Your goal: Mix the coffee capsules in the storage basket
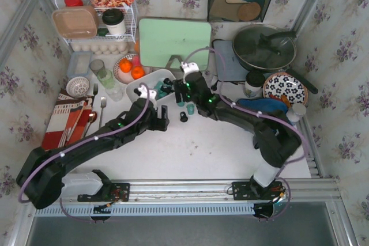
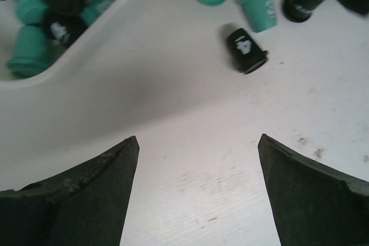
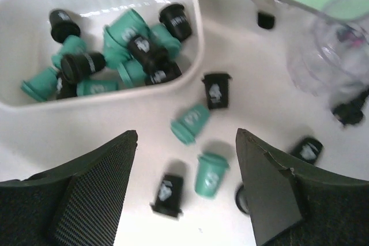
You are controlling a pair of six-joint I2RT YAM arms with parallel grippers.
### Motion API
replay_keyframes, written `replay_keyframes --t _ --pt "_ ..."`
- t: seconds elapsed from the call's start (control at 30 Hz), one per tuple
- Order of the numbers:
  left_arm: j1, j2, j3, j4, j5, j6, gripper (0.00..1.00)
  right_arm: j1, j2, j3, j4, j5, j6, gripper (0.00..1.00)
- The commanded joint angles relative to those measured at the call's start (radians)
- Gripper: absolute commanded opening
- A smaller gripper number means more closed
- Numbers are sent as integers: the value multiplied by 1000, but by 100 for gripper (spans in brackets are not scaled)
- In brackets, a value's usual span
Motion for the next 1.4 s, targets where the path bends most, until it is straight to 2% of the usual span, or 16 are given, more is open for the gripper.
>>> replay_keyframes --t 0.0,0.1,0.2,0.37,0.47,0.77,1.37 --pt "-32 111 81 56 73 -15 86 1 -156 -182 78 82 -7 77" --pt "-61 201 161 35 68 -35 85 1 -273 -320 124 131 -7 76" --pt "-90 309 233 8 31 -57 84 1 -369 -464 241 204 -25 76" --pt "-118 475 399 -140 -113 -152 79 -2 -452 -645 408 333 -38 76" --pt "-120 560 478 -210 -132 -176 73 -7 -470 -658 414 321 -11 76" --pt "-123 694 589 -245 -144 -223 69 -7 -498 -663 398 268 27 76" --pt "-126 836 700 -304 -209 -229 62 -8 -521 -668 387 228 41 75"
